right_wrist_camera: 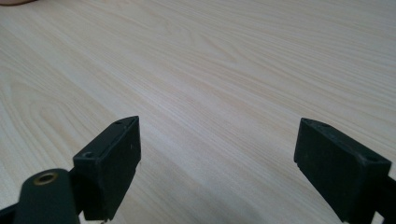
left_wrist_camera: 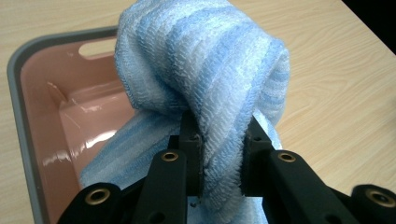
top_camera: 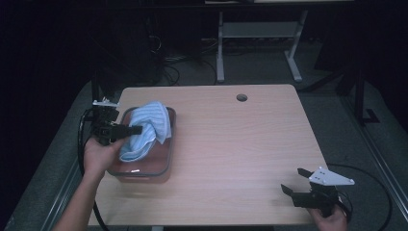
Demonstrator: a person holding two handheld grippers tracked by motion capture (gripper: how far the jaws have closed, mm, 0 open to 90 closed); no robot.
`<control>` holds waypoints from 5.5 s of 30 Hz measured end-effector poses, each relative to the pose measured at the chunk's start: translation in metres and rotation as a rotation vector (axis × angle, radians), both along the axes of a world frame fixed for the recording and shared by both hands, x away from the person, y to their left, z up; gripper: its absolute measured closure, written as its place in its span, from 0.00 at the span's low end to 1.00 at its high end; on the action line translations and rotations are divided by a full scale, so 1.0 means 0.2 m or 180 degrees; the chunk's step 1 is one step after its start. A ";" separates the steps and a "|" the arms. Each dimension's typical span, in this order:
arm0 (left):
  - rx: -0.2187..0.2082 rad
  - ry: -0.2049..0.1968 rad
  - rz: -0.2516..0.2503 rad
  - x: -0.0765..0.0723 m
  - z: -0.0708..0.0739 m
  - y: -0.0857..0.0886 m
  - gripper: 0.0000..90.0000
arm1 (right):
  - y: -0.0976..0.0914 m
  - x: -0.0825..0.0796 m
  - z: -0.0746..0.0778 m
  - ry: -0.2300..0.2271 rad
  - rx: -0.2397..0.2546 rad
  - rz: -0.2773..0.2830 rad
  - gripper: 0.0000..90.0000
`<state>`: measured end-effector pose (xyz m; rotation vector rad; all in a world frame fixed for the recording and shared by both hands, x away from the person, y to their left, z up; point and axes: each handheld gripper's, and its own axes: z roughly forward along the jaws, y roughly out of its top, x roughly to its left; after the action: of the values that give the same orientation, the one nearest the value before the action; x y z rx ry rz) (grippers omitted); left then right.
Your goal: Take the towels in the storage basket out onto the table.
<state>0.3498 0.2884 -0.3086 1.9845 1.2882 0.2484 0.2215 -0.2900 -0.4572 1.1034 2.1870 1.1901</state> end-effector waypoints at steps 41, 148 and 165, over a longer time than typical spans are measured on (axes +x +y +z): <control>-0.0023 -0.0104 -0.0568 0.06 0.15 -0.37 0.84 | -0.01 0.00 0.00 -0.0024 0.0028 -0.0003 0.16; -0.0067 0.0435 -0.1163 0.29 -0.36 -1.25 0.83 | -0.04 0.01 0.01 -0.0060 0.0180 -0.0022 0.16; -0.0114 0.0515 -0.1059 0.31 -0.46 -1.31 0.82 | -0.04 0.02 0.01 -0.0058 0.0180 -0.0020 0.16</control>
<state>0.4121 0.0270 -0.3997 2.1840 1.0271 -0.0969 0.2251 -0.2977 -0.4561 1.1170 2.1468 1.2615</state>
